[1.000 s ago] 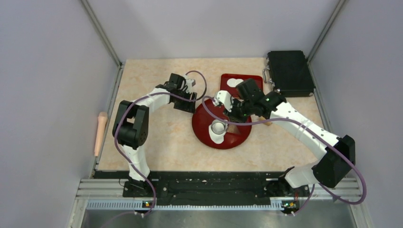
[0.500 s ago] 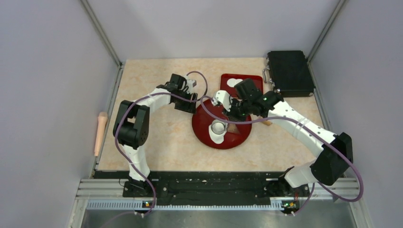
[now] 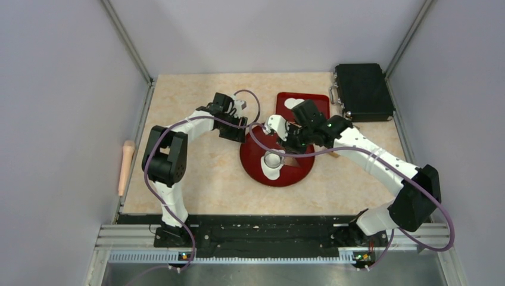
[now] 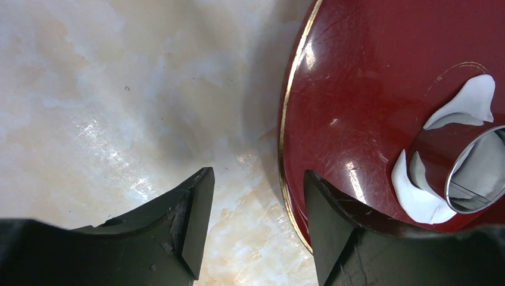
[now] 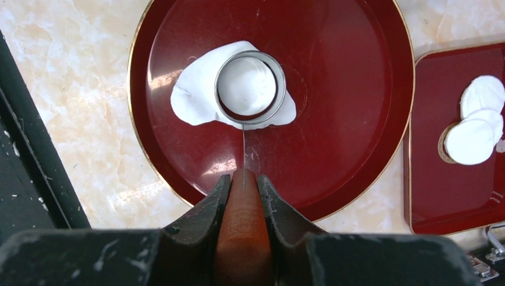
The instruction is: Roll out the dumpling wrappers from the dough
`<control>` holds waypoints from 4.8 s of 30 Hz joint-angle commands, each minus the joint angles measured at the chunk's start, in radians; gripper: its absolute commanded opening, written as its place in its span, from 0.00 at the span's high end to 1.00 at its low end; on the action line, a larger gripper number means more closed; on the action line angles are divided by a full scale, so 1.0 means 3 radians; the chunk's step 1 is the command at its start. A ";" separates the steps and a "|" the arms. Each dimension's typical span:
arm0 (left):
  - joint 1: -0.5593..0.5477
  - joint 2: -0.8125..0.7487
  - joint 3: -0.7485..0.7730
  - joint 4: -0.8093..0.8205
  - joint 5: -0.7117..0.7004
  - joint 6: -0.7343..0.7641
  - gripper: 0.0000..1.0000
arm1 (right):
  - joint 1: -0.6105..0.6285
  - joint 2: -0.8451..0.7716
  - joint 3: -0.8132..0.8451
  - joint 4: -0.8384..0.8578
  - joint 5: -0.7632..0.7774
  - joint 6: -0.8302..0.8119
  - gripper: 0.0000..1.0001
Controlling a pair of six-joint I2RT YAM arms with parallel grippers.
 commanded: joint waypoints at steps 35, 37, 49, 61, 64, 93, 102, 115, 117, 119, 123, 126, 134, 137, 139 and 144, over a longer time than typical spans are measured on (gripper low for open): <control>-0.0131 0.0126 0.0176 -0.0116 -0.0065 0.0144 1.00 | 0.0562 0.0190 -0.0128 0.0313 0.0718 -0.0190 1.00; -0.0129 0.0123 0.0175 -0.0113 -0.0053 0.0145 1.00 | 0.0543 0.0234 -0.0094 0.0345 0.0625 -0.0170 1.00; -0.0132 0.0108 0.0166 -0.0122 0.0001 0.0165 1.00 | 0.0331 0.0369 -0.0002 0.0855 0.0421 -0.0023 1.00; -0.0149 0.0111 0.0174 -0.0134 0.0042 0.0177 1.00 | 0.0210 0.0574 0.0192 0.1193 0.0122 0.0074 1.00; -0.0151 0.0124 0.0175 -0.0133 0.0051 0.0184 1.00 | 0.0209 0.0682 0.0308 0.1196 0.0151 0.0051 1.00; -0.0151 0.0202 0.0102 -0.0019 -0.0082 -0.0504 1.00 | -0.0102 -0.0119 0.0297 0.0805 0.0641 0.0175 1.00; -0.0150 0.0059 -0.0126 0.0216 -0.0017 -0.1071 1.00 | -0.0665 -0.0471 -0.0339 0.1054 -0.0227 0.0785 1.00; -0.0020 -0.0529 -0.0209 0.0401 0.0123 -0.0912 0.40 | -0.0816 -0.0398 -0.0381 0.1076 -0.0387 0.0880 1.00; -0.0005 -0.0561 -0.0110 0.0479 0.0158 -0.0662 0.24 | -0.0836 -0.0376 -0.0408 0.1077 -0.0449 0.0880 1.00; -0.0004 -0.0482 0.0062 0.0564 0.0306 -0.0342 0.17 | -0.0890 -0.0339 -0.0420 0.1078 -0.0565 0.0904 1.00; -0.0022 0.0070 0.0808 0.0235 0.0590 0.0286 0.08 | -0.1018 -0.0321 -0.0429 0.1076 -0.0745 0.0940 1.00; -0.0057 0.0563 0.1655 -0.0298 0.0794 0.0728 0.07 | -0.1062 -0.0401 -0.0491 0.1098 -0.0790 0.0936 1.00; -0.0310 0.1270 0.2419 -0.0838 0.0442 0.1506 0.07 | -0.1254 -0.0725 -0.0642 0.1134 -0.0908 0.0921 1.00; -0.0341 0.1464 0.2564 -0.0996 0.0435 0.1590 0.07 | -0.1319 -0.0844 -0.0677 0.1134 -0.0994 0.0923 1.00; -0.0364 0.1549 0.2614 -0.1068 0.0422 0.1607 0.08 | -0.1334 -0.0894 -0.0699 0.1134 -0.1017 0.0925 1.00; -0.0413 0.1647 0.2559 -0.1045 0.0253 0.1568 0.17 | -0.1343 -0.0895 -0.0695 0.1115 -0.1074 0.0938 1.00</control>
